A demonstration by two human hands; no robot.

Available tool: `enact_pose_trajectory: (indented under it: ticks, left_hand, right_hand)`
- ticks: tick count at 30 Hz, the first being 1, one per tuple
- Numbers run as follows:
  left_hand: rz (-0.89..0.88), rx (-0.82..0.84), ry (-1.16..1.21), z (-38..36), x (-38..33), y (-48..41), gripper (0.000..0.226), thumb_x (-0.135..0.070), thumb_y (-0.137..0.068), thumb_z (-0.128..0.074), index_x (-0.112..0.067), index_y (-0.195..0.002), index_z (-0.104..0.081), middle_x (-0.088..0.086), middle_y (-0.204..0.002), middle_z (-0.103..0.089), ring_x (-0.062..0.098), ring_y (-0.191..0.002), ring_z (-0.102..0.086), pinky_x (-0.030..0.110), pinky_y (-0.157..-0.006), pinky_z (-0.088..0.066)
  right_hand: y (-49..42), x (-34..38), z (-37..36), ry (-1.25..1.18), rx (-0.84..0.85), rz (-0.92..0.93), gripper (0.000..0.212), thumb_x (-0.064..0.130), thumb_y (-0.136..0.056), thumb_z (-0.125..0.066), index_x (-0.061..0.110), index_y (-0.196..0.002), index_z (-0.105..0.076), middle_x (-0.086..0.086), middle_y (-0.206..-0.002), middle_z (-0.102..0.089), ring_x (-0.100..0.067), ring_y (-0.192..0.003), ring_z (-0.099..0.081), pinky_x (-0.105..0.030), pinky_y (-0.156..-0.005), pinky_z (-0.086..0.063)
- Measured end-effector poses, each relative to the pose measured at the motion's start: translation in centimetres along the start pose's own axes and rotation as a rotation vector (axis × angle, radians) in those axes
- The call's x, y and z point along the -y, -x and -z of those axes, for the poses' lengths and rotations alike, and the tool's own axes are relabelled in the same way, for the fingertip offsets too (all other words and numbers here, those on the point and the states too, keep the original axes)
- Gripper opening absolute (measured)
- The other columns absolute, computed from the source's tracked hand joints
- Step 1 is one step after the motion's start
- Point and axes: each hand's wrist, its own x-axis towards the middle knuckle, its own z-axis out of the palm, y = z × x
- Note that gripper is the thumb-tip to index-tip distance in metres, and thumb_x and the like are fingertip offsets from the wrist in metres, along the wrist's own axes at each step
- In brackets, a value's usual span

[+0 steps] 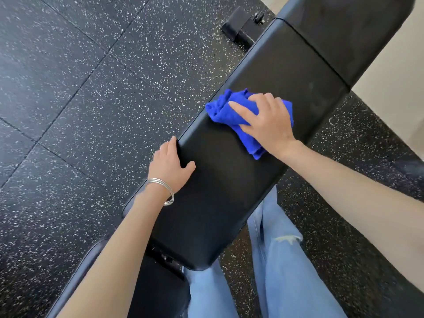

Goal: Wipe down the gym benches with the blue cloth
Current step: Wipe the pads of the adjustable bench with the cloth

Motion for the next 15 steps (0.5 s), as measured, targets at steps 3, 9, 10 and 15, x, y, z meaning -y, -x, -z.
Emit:
enact_pose_trajectory:
  ticks: [3,9,10,15]
  left_hand:
    - [-0.016,-0.040,-0.017,-0.1,-2.4,-1.1,0.077,-0.035,-0.088,-0.057,-0.011,-0.149,-0.018,0.009,-0.149,-0.030,0.032,-0.134,-0.031,0.044,-0.109,-0.028]
    - [-0.009,-0.060,-0.057,0.0,-6.9,-3.2,0.078,-0.038,-0.088,-0.055,-0.012,-0.149,-0.015,0.007,-0.152,-0.025,0.032,-0.136,-0.028,0.046,-0.110,-0.027]
    - [-0.023,-0.065,-0.061,0.1,-7.4,-3.6,0.077,-0.037,-0.089,-0.055,-0.011,-0.149,-0.015,0.007,-0.152,-0.025,0.032,-0.136,-0.028,0.046,-0.111,-0.027]
    - [-0.022,-0.065,-0.066,0.1,-8.8,-4.7,0.077,-0.036,-0.089,-0.055,-0.009,-0.149,-0.016,0.007,-0.154,-0.022,0.031,-0.139,-0.025,0.043,-0.112,-0.025]
  right_hand:
    - [0.9,-6.1,0.6,0.043,0.079,-0.211,0.046,0.033,-0.076,-0.061,0.027,-0.122,-0.055,-0.014,-0.102,-0.062,-0.032,-0.080,-0.058,-0.036,-0.062,-0.044]
    - [1.4,-7.8,0.6,-0.095,0.106,-0.181,0.049,0.034,-0.084,-0.052,0.026,-0.133,-0.047,-0.005,-0.125,-0.057,-0.026,-0.103,-0.048,-0.038,-0.073,-0.044]
    - [1.3,-7.5,0.3,-0.103,0.086,-0.178,0.046,0.030,-0.084,-0.053,0.025,-0.130,-0.050,-0.003,-0.120,-0.061,-0.025,-0.098,-0.052,-0.035,-0.070,-0.048]
    - [2.6,-3.1,-0.5,-0.236,-0.138,-0.197,0.026,0.015,-0.092,-0.056,0.018,-0.115,-0.067,0.004,-0.106,-0.069,-0.021,-0.087,-0.065,-0.031,-0.075,-0.052]
